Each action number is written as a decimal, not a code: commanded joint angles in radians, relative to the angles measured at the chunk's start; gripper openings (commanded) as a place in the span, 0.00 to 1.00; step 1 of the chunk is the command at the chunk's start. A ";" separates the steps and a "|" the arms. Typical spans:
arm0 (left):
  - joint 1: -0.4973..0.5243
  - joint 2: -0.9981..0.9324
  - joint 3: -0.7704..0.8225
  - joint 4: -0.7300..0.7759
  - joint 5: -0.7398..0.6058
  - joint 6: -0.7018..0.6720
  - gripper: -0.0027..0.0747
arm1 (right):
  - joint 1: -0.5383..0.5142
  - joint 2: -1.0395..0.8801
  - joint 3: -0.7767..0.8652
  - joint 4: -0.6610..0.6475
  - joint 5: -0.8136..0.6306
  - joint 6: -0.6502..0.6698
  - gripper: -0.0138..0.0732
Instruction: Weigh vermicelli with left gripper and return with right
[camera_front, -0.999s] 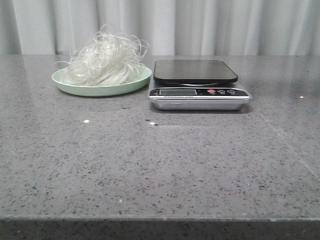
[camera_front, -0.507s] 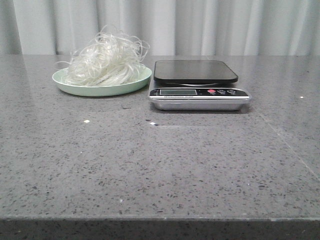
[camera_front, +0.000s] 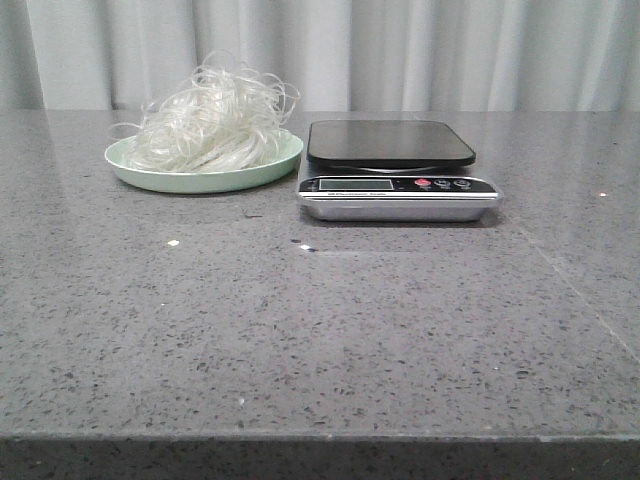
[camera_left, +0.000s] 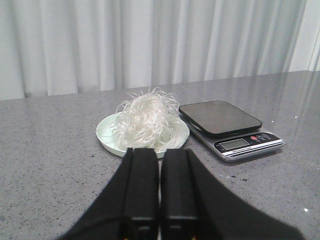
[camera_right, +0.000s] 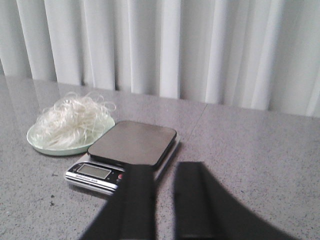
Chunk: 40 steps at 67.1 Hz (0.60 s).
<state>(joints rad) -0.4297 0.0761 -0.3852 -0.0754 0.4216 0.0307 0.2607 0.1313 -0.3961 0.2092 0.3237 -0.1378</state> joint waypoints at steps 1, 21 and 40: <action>0.001 0.013 -0.026 -0.013 -0.076 -0.010 0.21 | -0.003 0.004 -0.021 0.005 -0.093 -0.012 0.34; 0.001 0.013 -0.026 -0.013 -0.076 -0.010 0.21 | -0.003 0.004 -0.016 0.139 -0.019 0.030 0.34; 0.017 0.013 0.001 -0.013 -0.088 -0.010 0.21 | -0.003 0.004 -0.012 0.141 -0.018 0.030 0.34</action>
<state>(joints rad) -0.4278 0.0761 -0.3766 -0.0754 0.4179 0.0307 0.2607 0.1252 -0.3846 0.3342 0.3752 -0.1095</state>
